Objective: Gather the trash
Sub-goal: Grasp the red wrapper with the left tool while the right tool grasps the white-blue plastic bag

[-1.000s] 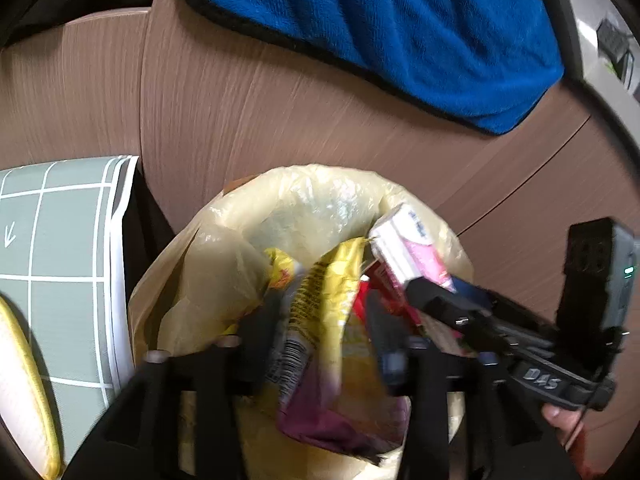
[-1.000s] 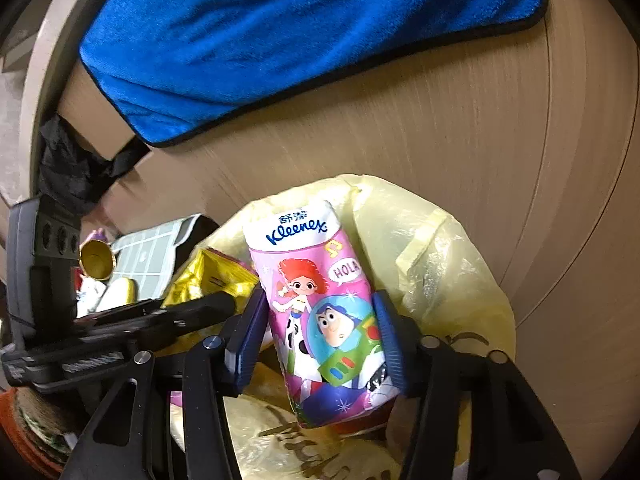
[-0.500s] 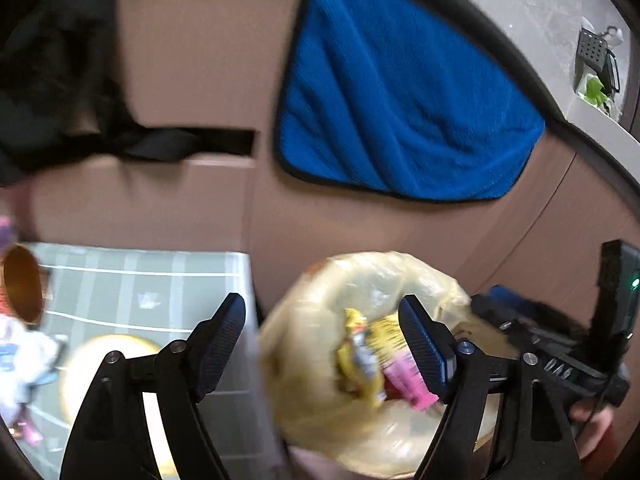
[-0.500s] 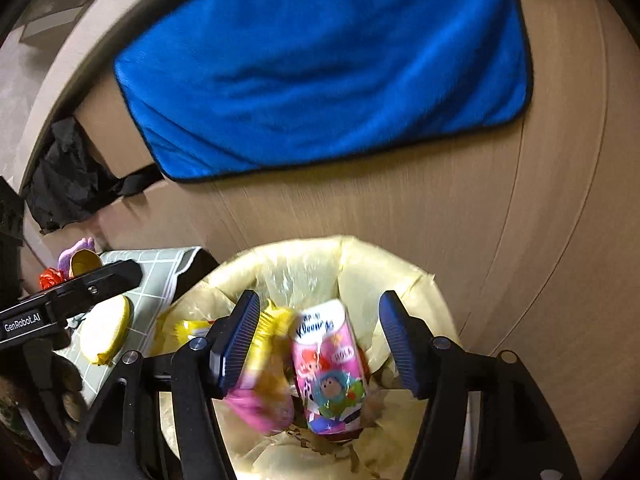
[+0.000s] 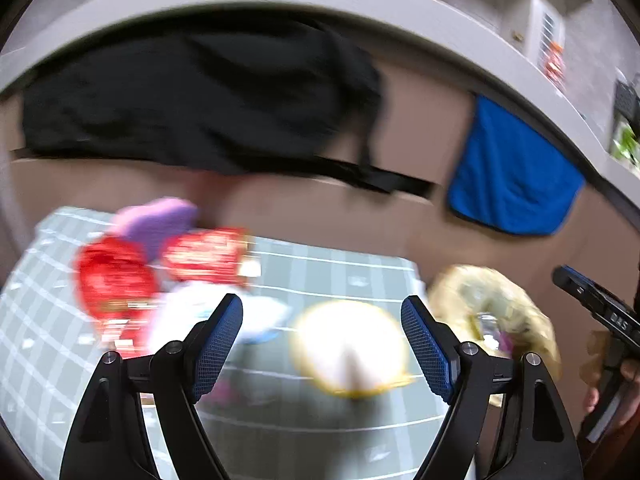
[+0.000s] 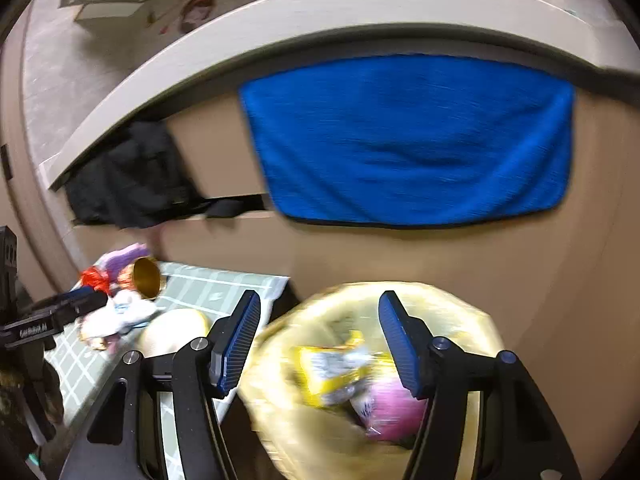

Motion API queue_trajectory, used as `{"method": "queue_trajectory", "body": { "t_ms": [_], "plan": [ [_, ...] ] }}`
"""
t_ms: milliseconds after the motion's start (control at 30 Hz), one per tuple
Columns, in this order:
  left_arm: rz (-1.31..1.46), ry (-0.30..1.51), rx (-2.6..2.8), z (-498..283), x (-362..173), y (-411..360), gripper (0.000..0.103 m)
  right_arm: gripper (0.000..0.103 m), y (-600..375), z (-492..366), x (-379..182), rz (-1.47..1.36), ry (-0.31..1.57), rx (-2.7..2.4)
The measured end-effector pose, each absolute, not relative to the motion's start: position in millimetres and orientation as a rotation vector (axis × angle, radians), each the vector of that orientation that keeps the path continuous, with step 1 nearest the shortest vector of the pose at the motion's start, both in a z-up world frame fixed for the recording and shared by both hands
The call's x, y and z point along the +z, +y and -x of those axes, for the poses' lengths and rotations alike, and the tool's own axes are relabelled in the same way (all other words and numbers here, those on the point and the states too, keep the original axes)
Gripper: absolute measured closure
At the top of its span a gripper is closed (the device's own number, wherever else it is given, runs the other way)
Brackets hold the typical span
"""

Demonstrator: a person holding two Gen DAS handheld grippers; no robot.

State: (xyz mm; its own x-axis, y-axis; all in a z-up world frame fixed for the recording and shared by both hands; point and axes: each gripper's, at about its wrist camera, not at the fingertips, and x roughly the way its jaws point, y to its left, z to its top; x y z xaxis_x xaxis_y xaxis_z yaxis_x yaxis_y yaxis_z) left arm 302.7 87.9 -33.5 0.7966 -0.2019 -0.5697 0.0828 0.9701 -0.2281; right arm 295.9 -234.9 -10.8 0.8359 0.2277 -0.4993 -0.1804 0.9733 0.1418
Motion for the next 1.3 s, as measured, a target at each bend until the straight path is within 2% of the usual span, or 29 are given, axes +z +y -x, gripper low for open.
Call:
{"method": "queue_trajectory", "body": {
  "t_ms": [200, 367, 700, 900, 1067, 1133, 1167, 1233, 1300],
  "plan": [
    [0.291, 0.633, -0.007, -282, -44, 172, 0.022, 0.045, -177, -295, -8, -0.039, 0.556, 0.313],
    [0.364, 0.646, 0.021, -272, -63, 208, 0.022, 0.045, -135, -298, -18, -0.016, 0.605, 0.403],
    [0.422, 0.692, -0.035, -276, -86, 221, 0.022, 0.045, -95, -297, -41, 0.018, 0.686, 0.468],
    [0.413, 0.743, -0.001, -307, -101, 213, 0.025, 0.045, -92, -300, -58, -0.027, 0.748, 0.491],
    [0.504, 0.833, -0.036, -325, -122, 220, 0.052, 0.045, -92, -297, -64, -0.021, 0.763, 0.504],
    [0.534, 0.854, -0.079, -325, -125, 218, 0.079, 0.045, -92, -299, -66, -0.018, 0.773, 0.506],
    [0.536, 0.852, -0.095, -323, -123, 217, 0.080, 0.045, -89, -300, -66, -0.020, 0.777, 0.510],
    [0.506, 0.819, -0.118, -313, -112, 215, 0.091, 0.045, -82, -304, -64, -0.021, 0.778, 0.529],
    [0.475, 0.792, -0.124, -299, -99, 216, 0.091, 0.045, -69, -306, -61, -0.008, 0.773, 0.554]
  ]
}}
